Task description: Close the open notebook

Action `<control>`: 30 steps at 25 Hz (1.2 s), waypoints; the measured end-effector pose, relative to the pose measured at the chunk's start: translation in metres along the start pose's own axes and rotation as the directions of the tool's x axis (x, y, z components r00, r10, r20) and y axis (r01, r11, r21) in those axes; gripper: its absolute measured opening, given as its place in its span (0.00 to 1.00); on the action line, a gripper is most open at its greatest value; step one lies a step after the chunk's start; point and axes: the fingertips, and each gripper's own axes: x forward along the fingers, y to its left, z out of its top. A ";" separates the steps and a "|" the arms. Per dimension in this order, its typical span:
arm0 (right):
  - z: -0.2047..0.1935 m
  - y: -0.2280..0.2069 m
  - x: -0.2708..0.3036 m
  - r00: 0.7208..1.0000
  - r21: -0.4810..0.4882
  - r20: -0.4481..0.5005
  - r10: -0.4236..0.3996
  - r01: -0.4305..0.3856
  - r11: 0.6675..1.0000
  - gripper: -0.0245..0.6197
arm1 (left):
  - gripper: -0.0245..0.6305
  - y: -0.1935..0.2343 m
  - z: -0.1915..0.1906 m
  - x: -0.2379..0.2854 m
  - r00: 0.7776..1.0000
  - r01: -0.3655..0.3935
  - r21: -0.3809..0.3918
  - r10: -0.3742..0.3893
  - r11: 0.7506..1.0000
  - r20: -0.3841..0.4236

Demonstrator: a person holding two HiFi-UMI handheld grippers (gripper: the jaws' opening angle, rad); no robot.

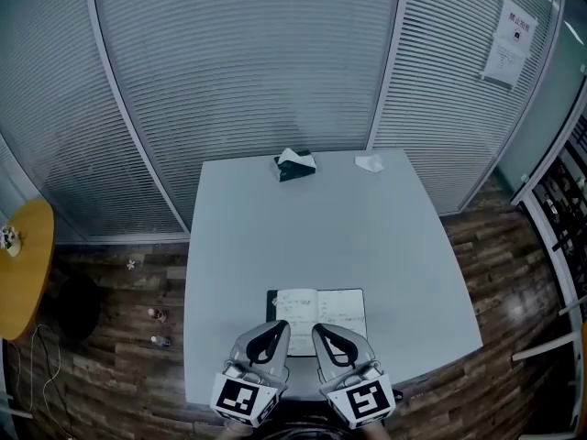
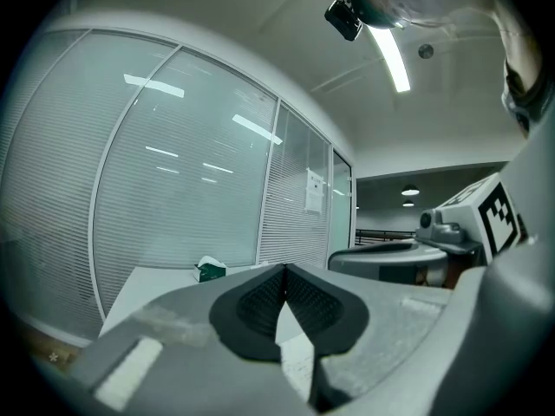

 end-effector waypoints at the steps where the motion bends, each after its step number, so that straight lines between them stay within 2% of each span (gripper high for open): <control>1: -0.001 0.000 0.000 1.000 0.001 0.000 0.001 -0.001 1.000 0.04 | 0.04 0.001 -0.002 0.000 1.000 -0.001 -0.001 0.001 1.000 -0.002; 7: -0.004 -0.006 0.002 1.000 0.003 -0.005 0.001 -0.001 1.000 0.04 | 0.04 0.006 -0.016 0.004 1.000 -0.010 -0.006 0.010 1.000 -0.023; 19: -0.017 -0.028 -0.002 0.999 0.007 -0.026 -0.041 0.042 0.999 0.04 | 0.04 0.019 -0.067 0.007 0.989 -0.044 -0.006 0.043 0.999 -0.140; 30: -0.026 -0.035 -0.011 0.996 0.015 -0.071 -0.054 0.056 0.998 0.04 | 0.04 0.035 -0.130 0.010 0.963 -0.108 -0.030 0.097 0.994 -0.252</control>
